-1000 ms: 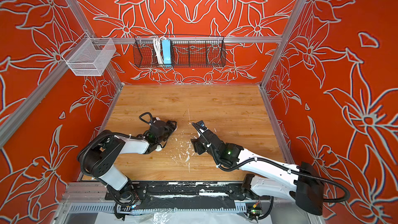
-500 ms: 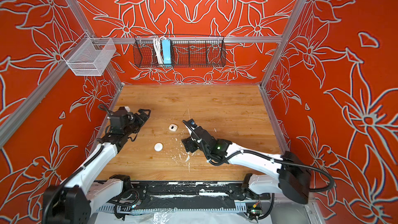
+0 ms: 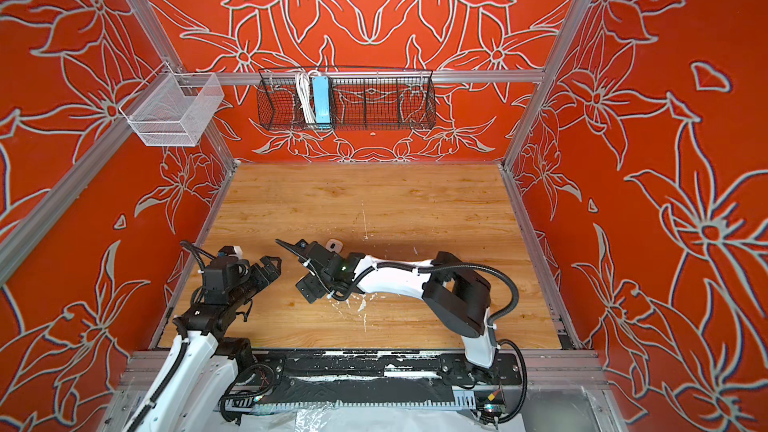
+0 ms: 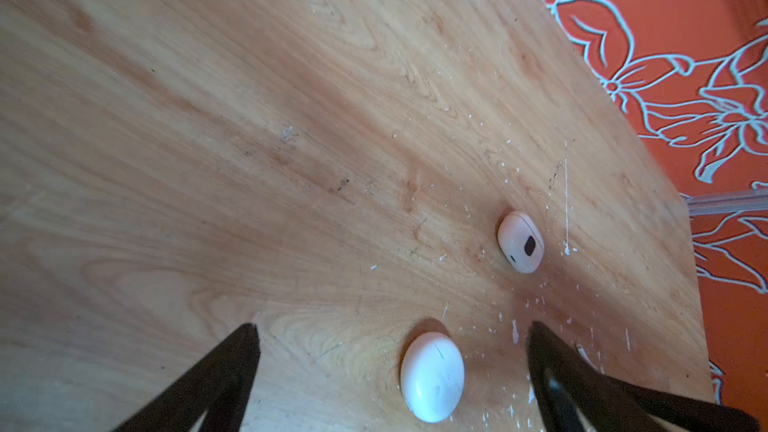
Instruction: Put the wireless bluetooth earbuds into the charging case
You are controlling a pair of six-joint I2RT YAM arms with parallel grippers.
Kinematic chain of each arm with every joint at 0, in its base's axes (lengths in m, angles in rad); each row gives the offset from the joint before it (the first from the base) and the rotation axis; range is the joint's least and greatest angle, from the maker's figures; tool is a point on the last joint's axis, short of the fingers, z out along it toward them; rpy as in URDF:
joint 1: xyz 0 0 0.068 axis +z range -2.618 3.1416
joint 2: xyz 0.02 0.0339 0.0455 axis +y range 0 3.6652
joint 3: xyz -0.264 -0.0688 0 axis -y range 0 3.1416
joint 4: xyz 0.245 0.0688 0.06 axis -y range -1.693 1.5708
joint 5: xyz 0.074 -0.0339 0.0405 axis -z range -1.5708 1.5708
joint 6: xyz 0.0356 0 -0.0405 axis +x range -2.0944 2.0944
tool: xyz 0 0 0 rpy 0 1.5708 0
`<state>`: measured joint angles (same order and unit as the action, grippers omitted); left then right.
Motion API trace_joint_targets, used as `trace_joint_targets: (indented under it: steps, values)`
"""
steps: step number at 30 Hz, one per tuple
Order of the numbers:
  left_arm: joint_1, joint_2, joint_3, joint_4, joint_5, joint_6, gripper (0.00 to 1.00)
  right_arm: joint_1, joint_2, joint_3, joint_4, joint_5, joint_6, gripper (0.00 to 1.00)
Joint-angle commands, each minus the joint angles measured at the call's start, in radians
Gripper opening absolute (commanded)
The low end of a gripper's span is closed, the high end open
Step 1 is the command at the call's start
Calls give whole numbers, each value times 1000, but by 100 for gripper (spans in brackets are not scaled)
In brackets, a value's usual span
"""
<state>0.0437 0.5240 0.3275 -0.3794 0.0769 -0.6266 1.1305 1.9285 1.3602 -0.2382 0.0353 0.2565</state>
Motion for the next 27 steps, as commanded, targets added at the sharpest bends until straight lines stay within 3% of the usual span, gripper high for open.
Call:
trace_joint_targets:
  steps: [1,6,10,17,27]
  values:
    - [5,-61,-12,6,-56,3,98,4,63,76,-57,-44,-51,97]
    - [37,-48,-4,-9,-35,-3,97,4,172,176,-108,-41,-67,89]
    - [130,-11,-6,-6,37,-14,98,3,236,230,-127,-45,-73,87]
    - [174,-64,-23,-23,58,-25,99,2,253,218,-115,-42,-53,71]
    - [175,-101,-32,-32,61,-28,99,7,274,202,-108,-39,-39,73]
